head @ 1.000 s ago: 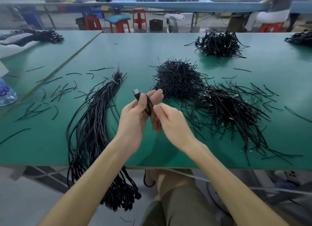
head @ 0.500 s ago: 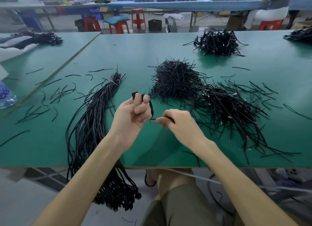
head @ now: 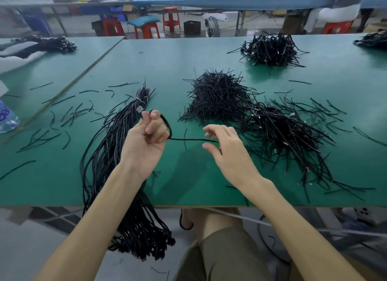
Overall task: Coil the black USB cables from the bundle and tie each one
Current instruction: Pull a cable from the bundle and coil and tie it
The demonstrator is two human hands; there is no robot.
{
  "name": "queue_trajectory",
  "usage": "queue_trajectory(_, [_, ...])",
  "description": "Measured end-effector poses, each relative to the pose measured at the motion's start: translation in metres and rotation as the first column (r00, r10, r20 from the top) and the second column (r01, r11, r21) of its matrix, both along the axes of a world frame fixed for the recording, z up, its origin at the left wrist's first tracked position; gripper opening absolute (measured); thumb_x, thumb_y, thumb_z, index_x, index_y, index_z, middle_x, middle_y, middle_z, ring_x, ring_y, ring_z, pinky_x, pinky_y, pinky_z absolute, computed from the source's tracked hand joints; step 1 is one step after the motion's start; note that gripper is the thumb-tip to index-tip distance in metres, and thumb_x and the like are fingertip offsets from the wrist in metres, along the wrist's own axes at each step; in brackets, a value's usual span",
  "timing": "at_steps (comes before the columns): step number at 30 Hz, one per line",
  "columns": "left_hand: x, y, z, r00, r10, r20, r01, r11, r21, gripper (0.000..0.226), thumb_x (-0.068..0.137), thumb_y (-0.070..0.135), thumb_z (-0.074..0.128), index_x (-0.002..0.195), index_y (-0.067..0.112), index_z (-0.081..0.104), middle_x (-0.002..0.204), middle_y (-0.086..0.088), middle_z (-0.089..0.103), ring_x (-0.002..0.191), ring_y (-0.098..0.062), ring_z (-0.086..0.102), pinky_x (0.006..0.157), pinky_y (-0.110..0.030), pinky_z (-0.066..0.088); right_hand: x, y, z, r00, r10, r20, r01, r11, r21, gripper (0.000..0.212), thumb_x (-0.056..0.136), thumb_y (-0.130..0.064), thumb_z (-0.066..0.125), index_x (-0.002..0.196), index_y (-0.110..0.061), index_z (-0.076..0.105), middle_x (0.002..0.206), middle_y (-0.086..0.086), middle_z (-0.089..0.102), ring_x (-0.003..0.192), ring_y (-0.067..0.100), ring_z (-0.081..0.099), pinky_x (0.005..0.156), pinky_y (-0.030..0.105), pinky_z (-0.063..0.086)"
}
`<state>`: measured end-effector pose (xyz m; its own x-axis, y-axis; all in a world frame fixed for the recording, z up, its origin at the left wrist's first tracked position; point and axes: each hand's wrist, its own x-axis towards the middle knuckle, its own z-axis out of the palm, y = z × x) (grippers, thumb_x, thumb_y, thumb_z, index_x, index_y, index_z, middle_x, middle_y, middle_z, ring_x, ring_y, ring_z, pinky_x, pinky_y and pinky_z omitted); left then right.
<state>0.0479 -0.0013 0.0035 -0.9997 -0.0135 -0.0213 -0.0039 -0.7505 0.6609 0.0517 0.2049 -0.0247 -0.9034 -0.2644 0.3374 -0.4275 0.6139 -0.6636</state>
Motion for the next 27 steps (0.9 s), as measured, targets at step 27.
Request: queue_trajectory(27, [0.019,0.021,-0.029,0.922,-0.293,-0.252,0.138,0.859,-0.493,0.027,0.101,0.013,0.054,0.119,0.004,0.072,0.117,-0.021,0.073,0.109,-0.033,0.07,0.094,-0.034,0.054,0.01,-0.024,-0.003,0.958,0.24,0.154,-0.122,0.833,-0.54,0.05,0.085,0.0,0.073,0.123,-0.032,0.064,0.107,-0.004,0.077,0.104,0.013,0.071,0.097,0.038,0.057])
